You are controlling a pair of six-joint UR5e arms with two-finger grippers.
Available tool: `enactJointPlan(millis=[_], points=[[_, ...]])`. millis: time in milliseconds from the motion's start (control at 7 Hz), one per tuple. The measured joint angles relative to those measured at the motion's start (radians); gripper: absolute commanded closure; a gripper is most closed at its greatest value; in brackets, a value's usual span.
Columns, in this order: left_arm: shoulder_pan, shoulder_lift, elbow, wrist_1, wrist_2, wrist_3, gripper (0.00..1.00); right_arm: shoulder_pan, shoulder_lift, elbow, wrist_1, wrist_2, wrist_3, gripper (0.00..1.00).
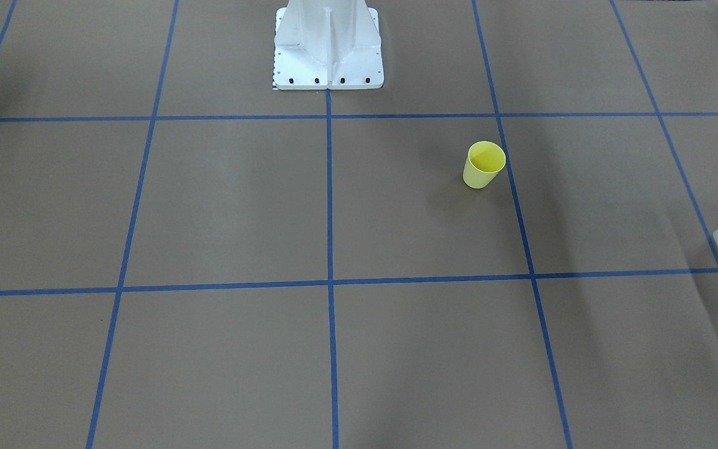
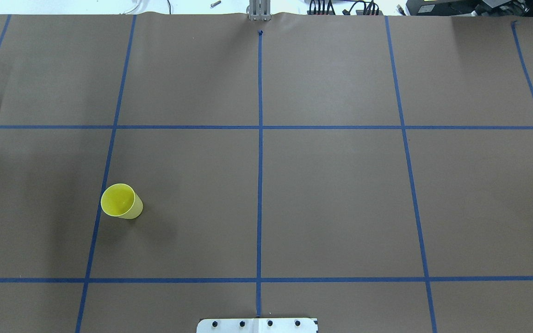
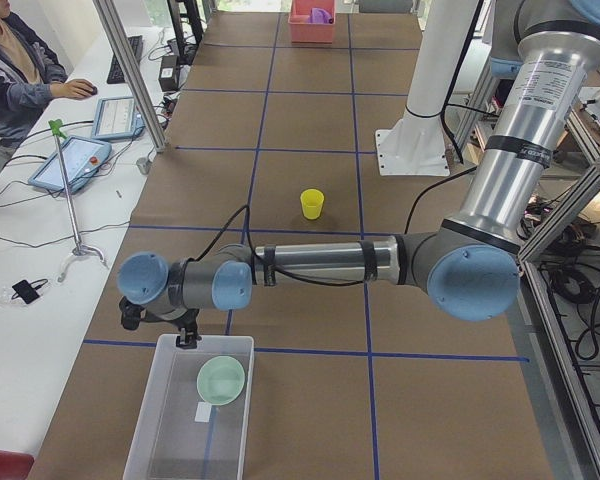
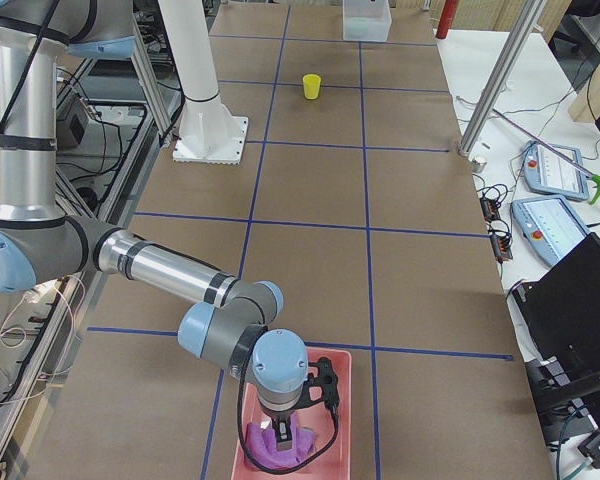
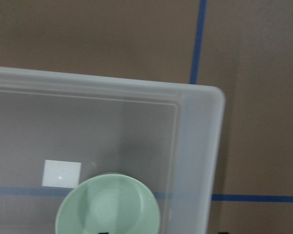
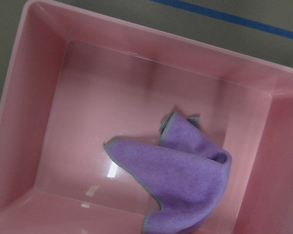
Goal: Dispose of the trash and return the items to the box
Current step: 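Reach the left gripper to the yellow cup and grasp it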
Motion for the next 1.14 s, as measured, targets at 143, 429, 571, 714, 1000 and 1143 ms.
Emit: enactJointPlan(millis=[143,429,571,714,1000,1143], points=[[0.092,0.097,-0.236,0.023,0.002,-0.156,0.17,0.000,0.000,0.000,0.000,0.000,0.000,0.00],[0.337,0.190,-0.550,0.020,0.058,-0.487,0.17,0.000,-0.001,0.000,0.000,0.002,0.000,0.00],[0.480,0.207,-0.643,0.005,0.161,-0.614,0.17,0.000,-0.002,-0.002,0.000,0.002,-0.001,0.00],[0.607,0.211,-0.687,-0.032,0.260,-0.728,0.17,0.000,-0.002,-0.002,0.000,0.003,-0.001,0.00],[0.785,0.195,-0.698,-0.112,0.374,-0.905,0.17,0.000,-0.003,-0.004,-0.001,0.002,-0.002,0.00],[0.837,0.179,-0.684,-0.127,0.414,-0.946,0.17,0.000,-0.003,-0.006,-0.001,0.002,-0.002,0.00]])
